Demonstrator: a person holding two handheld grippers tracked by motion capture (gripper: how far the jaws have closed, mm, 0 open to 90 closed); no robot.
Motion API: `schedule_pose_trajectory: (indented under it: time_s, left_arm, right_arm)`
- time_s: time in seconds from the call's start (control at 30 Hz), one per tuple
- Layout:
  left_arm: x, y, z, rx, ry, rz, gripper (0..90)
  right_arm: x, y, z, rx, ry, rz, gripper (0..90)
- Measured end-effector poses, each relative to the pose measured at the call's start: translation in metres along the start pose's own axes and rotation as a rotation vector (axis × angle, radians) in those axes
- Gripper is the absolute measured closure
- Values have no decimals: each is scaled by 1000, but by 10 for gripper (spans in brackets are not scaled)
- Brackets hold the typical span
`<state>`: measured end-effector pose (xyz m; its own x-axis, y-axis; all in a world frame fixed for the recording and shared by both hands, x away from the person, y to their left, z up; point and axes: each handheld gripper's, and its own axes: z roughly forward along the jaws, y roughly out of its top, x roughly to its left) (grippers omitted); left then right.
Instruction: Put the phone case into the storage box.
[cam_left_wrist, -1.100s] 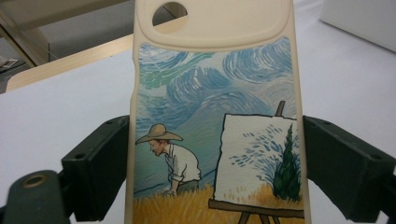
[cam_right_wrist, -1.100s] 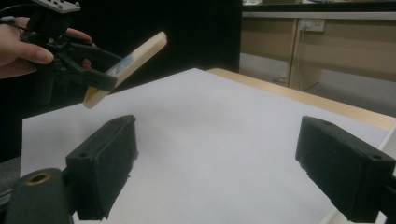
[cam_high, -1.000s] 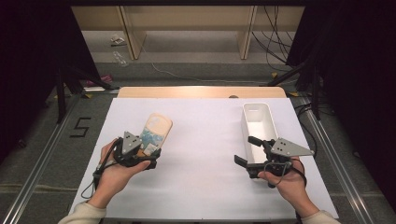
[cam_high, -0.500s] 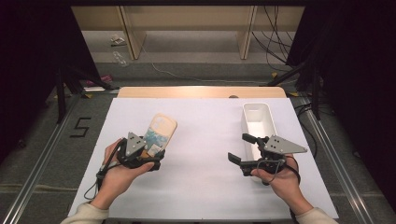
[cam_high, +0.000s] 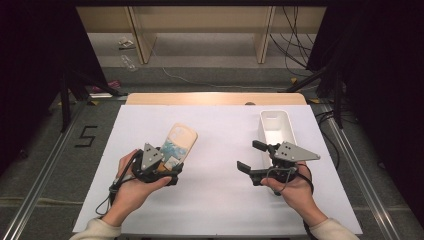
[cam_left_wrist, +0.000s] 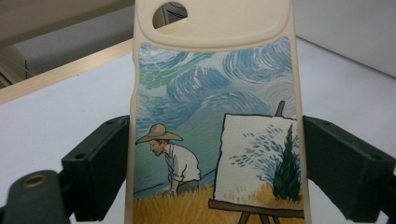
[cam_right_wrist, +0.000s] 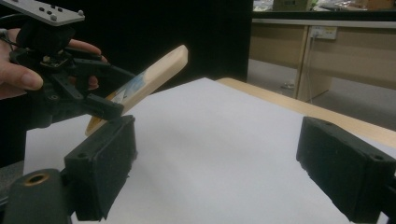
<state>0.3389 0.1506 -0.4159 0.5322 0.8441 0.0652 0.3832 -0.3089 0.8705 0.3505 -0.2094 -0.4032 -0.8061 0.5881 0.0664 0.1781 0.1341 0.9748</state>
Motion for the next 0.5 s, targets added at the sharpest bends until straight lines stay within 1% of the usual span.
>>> schedule_pose_trajectory:
  time_s: [0.5]
  left_arm:
    - [-12,3,5,-13,-26,24,117]
  right_arm:
    - [1,3,12,5,-11,3,129]
